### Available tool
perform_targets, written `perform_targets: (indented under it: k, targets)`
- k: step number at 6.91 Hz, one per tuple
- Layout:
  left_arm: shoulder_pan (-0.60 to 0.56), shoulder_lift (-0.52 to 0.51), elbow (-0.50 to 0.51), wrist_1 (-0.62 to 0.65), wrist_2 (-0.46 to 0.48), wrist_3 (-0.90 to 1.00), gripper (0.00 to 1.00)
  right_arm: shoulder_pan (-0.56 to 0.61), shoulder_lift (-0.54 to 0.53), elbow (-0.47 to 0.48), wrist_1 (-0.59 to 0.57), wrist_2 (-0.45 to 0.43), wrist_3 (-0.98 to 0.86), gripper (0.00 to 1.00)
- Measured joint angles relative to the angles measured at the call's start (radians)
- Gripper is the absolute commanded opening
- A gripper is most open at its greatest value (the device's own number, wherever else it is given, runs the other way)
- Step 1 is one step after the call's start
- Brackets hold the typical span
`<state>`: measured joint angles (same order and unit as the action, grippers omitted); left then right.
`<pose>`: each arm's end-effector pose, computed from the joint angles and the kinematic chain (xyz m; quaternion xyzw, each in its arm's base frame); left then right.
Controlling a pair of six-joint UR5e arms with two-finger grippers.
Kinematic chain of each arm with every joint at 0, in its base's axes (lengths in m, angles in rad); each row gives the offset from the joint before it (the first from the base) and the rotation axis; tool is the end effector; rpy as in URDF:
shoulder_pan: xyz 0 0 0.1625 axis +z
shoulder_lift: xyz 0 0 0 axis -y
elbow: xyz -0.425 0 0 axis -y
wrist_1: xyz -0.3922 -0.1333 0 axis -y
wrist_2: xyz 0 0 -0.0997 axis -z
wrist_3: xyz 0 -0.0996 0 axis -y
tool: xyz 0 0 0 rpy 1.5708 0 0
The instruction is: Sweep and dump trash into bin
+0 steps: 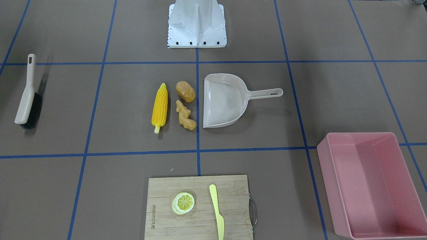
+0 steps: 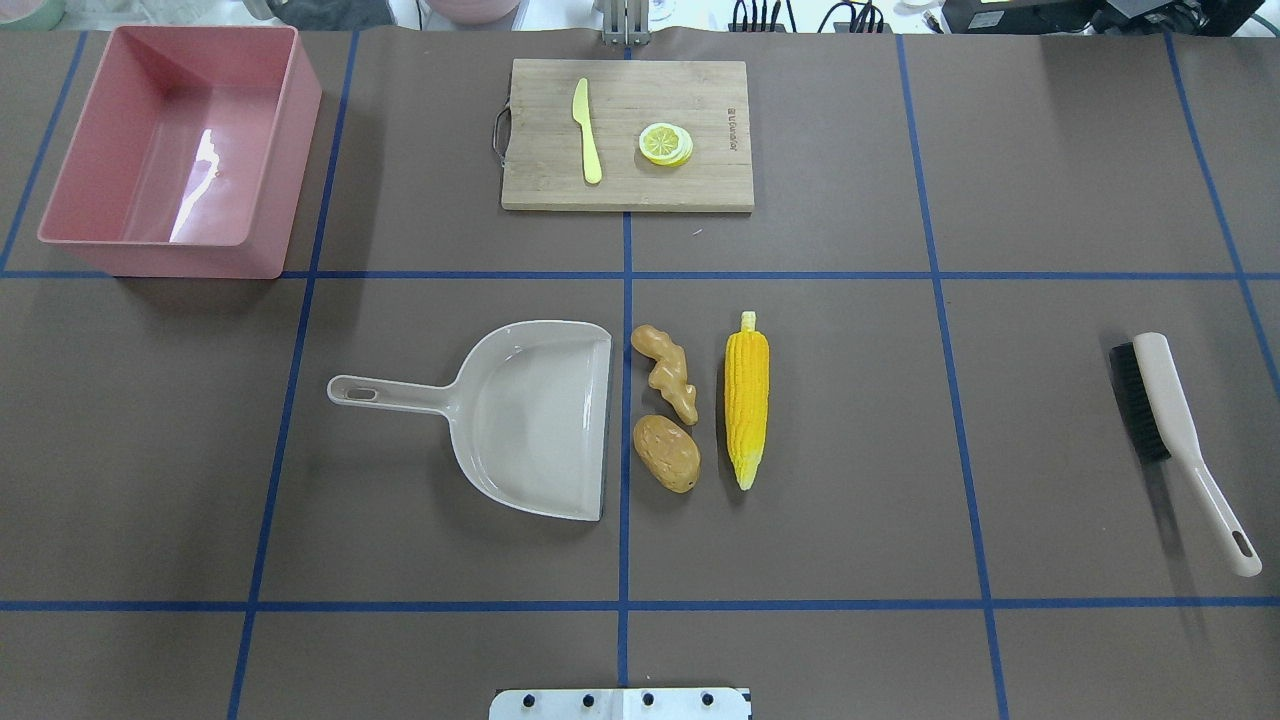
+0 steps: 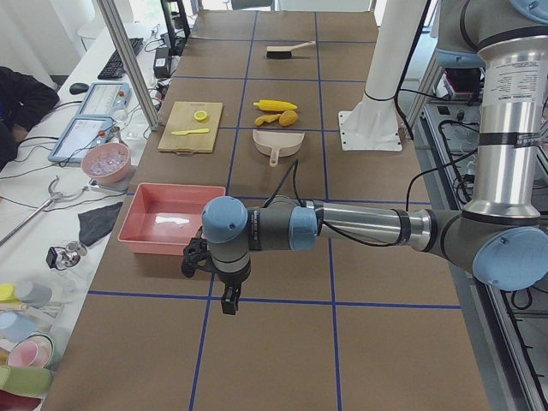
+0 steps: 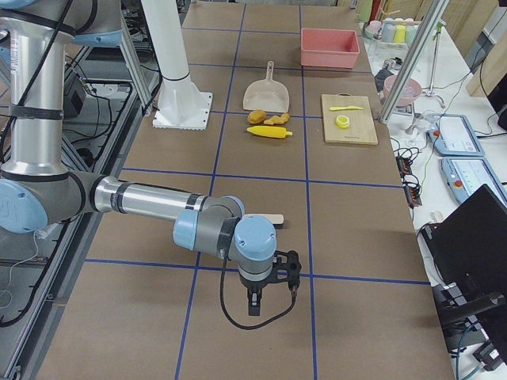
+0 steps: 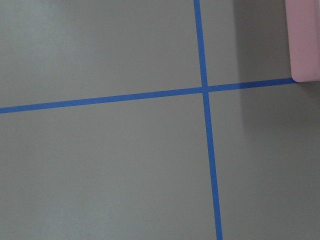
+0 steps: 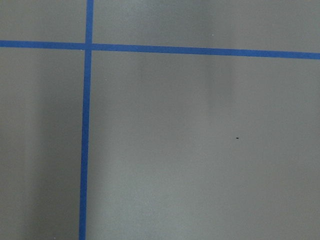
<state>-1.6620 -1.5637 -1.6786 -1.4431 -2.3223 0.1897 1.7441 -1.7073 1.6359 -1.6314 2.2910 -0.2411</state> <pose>-0.1092 -0.4769 0.6235 0.0389 0.3651 0.0408 0.9293 0.1394 -0.4044 0.6989 0.0119 -0.3568 -0.0084 0.9341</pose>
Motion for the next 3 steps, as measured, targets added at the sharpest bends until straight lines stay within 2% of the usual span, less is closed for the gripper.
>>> perform_targets:
  k: [3]
  targets:
    - [0.002, -0.005, -0.006, -0.002, 0.000, 0.000, 0.99, 0.000, 0.001, -0.002, 0.000, -0.001, 0.000, 1.00]
